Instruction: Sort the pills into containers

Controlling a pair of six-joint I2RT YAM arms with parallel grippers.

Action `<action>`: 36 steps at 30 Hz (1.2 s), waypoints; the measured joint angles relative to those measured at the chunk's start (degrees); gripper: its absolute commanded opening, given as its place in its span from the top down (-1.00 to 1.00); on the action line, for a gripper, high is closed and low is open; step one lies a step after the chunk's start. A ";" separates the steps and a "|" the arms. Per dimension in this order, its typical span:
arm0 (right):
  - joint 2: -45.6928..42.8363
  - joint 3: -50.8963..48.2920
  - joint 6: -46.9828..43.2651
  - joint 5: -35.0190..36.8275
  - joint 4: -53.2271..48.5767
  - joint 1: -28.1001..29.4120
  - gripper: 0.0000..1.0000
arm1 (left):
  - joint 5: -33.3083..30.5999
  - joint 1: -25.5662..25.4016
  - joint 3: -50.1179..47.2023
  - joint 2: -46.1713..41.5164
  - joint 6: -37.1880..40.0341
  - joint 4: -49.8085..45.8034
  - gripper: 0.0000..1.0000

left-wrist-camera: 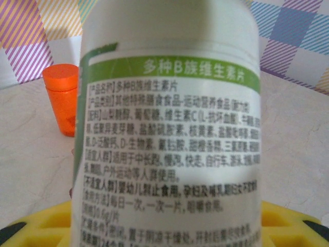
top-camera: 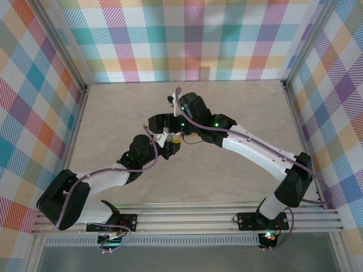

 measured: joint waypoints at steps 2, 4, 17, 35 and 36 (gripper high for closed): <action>0.00 1.07 -0.83 0.04 -0.94 0.31 -0.98 | 0.37 0.00 -0.74 -0.87 0.02 0.50 1.00; 0.00 2.51 -1.53 0.04 -1.75 0.28 -0.98 | 0.72 0.00 -1.57 -2.05 0.04 1.09 1.00; -3.41 3.56 -9.11 6.01 -5.11 -3.58 -0.98 | 1.01 0.00 -4.26 -9.62 0.20 -0.48 1.00; 2.99 -17.79 -18.64 3.76 5.25 -21.33 -0.75 | -8.00 0.11 -4.24 -5.51 -4.83 -10.08 1.00; 5.57 -17.33 -20.00 3.39 5.20 -21.44 -0.67 | -8.20 0.11 -4.24 -5.14 -5.07 -10.16 1.00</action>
